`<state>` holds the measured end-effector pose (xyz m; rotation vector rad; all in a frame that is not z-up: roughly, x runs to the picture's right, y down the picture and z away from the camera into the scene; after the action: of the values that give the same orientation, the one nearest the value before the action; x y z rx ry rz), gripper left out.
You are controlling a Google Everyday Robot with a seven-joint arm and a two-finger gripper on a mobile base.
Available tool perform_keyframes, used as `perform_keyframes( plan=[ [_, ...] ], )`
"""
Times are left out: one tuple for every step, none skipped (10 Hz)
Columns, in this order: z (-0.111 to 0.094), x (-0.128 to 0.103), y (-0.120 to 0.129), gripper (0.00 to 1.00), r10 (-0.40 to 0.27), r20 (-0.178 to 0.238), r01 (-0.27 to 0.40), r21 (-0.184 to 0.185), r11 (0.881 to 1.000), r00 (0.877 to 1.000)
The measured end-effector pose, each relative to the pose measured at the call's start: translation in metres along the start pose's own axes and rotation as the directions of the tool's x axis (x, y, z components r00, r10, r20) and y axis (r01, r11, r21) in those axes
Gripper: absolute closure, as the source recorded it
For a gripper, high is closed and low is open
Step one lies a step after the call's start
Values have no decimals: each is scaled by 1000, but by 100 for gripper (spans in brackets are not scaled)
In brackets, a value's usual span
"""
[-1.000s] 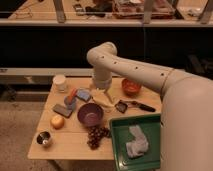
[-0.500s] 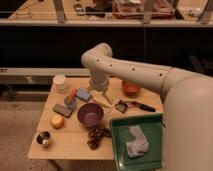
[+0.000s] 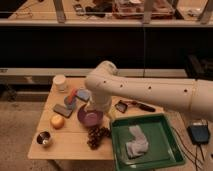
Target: Place grapes in table surface
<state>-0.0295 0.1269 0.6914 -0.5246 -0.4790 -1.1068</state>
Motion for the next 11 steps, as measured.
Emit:
perform_keyframes(
  plan=[
    [3, -10, 1, 20, -25, 12, 24, 11, 1000, 1000],
    [3, -9, 3, 20, -23, 12, 22, 12, 1000, 1000],
    [3, -10, 2, 20, -24, 12, 24, 12, 1000, 1000],
    [3, -10, 1, 20, -26, 12, 26, 12, 1000, 1000],
    [3, -11, 0, 20, -31, 11, 30, 14, 999, 999],
    [4, -14, -1, 20, -43, 2, 43, 25, 999, 999],
    [7, -22, -3, 20, -70, -12, 70, 46, 996, 997],
    [13, -38, -4, 20, -112, -19, 113, 74, 991, 993],
    [18, -52, -2, 20, -153, -23, 155, 98, 983, 988],
    [22, -60, -1, 20, -175, -20, 176, 111, 978, 984],
    [30, -67, -2, 20, -214, -17, 215, 119, 969, 977]
  ],
)
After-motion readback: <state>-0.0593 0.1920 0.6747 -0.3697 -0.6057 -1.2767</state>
